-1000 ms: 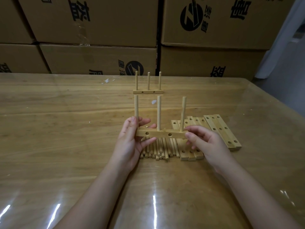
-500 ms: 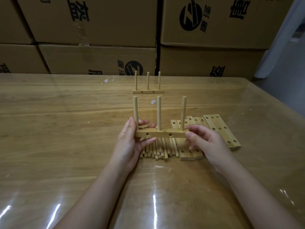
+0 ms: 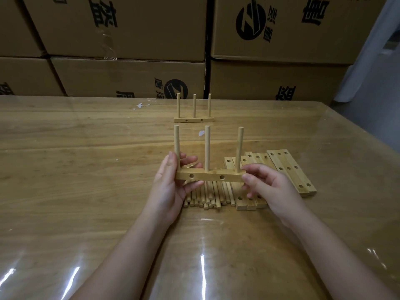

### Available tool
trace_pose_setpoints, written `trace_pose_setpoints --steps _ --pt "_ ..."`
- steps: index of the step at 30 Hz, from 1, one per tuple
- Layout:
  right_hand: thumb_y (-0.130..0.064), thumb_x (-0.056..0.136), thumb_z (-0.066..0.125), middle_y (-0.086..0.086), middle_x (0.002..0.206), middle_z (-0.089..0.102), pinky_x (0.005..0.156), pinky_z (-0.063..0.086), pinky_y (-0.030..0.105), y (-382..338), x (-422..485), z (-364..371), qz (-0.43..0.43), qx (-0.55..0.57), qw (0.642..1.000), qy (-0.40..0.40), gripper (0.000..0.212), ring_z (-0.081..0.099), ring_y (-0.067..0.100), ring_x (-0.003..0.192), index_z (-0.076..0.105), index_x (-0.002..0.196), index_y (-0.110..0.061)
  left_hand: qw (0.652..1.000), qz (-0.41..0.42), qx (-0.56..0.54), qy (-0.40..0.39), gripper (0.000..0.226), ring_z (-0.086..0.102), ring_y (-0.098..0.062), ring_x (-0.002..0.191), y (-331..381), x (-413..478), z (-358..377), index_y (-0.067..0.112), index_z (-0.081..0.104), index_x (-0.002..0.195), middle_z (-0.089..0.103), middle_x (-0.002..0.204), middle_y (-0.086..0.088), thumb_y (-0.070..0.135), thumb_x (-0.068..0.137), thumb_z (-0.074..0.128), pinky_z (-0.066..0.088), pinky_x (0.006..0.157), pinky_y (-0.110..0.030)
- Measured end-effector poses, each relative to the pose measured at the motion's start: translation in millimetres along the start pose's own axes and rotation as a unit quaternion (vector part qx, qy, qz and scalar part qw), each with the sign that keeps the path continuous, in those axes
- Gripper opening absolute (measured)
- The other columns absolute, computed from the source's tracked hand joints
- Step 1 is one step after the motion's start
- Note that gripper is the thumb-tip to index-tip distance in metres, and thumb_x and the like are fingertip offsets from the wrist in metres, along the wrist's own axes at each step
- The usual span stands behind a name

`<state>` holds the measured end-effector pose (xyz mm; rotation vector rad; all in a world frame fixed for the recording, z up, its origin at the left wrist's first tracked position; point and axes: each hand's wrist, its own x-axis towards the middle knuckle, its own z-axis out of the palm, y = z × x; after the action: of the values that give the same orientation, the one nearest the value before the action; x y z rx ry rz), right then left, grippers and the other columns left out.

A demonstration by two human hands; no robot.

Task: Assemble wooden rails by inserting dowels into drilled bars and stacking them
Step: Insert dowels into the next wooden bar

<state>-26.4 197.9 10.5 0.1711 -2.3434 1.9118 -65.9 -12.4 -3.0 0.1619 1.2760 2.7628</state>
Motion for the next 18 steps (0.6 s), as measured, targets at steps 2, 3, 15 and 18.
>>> trace_pose_setpoints --steps 2,3,15,18 --pt "-0.017 0.088 0.06 -0.01 0.081 0.07 0.061 0.05 0.015 0.2 0.4 -0.2 0.002 -0.001 1.0 0.0 0.018 0.065 0.004 0.069 0.063 0.098 -0.031 1.0 -0.001 0.006 -0.003 0.025 0.071 -0.018 0.089 0.1 0.2 -0.6 0.026 0.072 0.079 0.072 0.09 -0.003 0.04 0.084 0.052 0.058 0.051 -0.028" --pt "-0.017 0.088 0.06 -0.01 0.081 0.07 0.061 0.051 0.015 0.2 0.5 -0.3 0.003 -0.001 1.0 0.0 0.018 0.065 0.005 0.069 0.063 0.098 -0.031 1.0 -0.001 0.007 -0.005 0.026 0.071 -0.018 0.089 0.1 0.4 -1.4 0.027 0.073 0.076 0.071 0.088 -0.002 0.04 0.084 0.052 0.058 0.051 -0.028" --pt "-0.028 0.08 0.066 -0.009 0.098 0.069 0.072 0.053 0.019 -5.1 -0.4 -7.8 -0.002 -0.003 1.0 -0.002 0.019 0.064 0.005 0.09 0.065 0.099 -0.03 0.996 -0.016 0.042 -0.072 0.026 0.069 -0.022 0.097 -1.5 -4.0 1.8 0.025 0.072 0.08 0.07 0.089 -0.006 0.036 0.089 0.05 0.059 0.063 -0.032" --pt "-0.039 0.07 0.068 -0.013 0.101 0.069 0.071 0.051 0.018 -9.9 -1.4 -7.7 -0.002 -0.006 1.0 -0.016 0.023 0.064 0.002 0.093 0.067 0.093 -0.036 0.991 -0.033 0.066 -0.113 0.023 0.067 -0.024 0.1 -6.0 -7.2 6.3 0.024 0.07 0.083 0.069 0.091 -0.007 0.037 0.088 0.052 0.059 0.068 -0.034"
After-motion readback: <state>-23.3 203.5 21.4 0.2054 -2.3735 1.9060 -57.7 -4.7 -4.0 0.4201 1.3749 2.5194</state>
